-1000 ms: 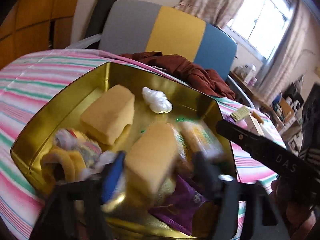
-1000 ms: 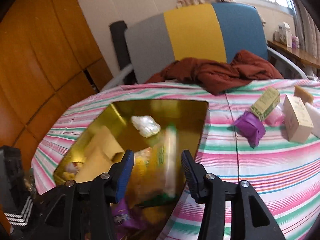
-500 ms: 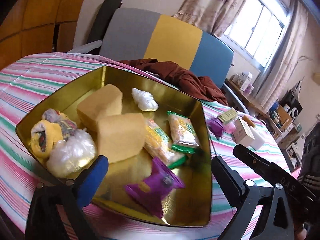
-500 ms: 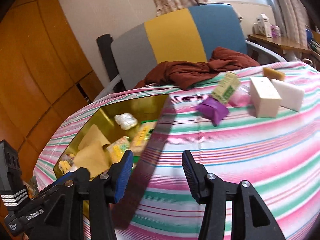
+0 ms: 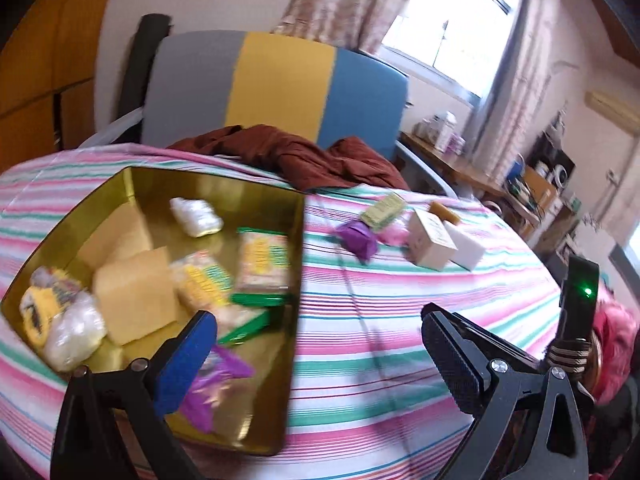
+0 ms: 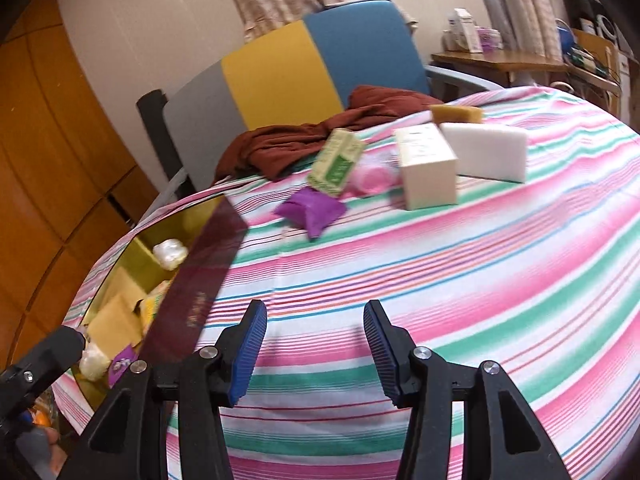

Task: Organize objects
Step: 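Move the right tool to the pile and grasp the cream medicine box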

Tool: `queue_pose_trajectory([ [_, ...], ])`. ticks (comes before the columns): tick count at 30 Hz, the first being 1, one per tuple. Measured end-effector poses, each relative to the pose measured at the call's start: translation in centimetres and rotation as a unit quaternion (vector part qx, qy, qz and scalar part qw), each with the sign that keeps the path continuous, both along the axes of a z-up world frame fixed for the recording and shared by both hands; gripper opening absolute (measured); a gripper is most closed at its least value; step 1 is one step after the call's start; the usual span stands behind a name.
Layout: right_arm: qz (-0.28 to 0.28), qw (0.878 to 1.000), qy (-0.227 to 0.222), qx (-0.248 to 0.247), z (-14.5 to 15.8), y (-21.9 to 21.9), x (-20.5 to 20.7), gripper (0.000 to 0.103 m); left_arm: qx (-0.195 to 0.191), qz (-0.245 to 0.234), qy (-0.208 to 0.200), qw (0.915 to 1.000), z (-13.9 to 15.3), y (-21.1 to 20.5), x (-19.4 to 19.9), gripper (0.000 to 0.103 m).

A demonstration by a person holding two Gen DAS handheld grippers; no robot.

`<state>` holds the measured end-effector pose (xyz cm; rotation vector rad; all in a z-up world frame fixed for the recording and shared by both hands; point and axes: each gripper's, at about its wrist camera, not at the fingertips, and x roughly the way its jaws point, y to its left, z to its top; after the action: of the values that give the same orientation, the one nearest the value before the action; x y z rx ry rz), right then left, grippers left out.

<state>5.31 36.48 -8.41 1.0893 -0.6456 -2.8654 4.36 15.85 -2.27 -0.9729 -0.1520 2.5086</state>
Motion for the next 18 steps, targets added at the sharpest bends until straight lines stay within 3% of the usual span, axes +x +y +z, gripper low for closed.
queue_pose_trajectory([
  [10, -0.043, 0.999, -0.001, 0.003, -1.0, 4.8, 0.4, 0.051, -0.058, -0.076, -0.011, 0.9954, -1.5, 7.0, 0.8, 0.103],
  [18, -0.035, 0.999, -0.006, 0.032, -0.6, 7.4, -4.7, 0.054, -0.09, -0.082, -0.012, 0.9925, -2.2, 8.6, 0.7, 0.103],
])
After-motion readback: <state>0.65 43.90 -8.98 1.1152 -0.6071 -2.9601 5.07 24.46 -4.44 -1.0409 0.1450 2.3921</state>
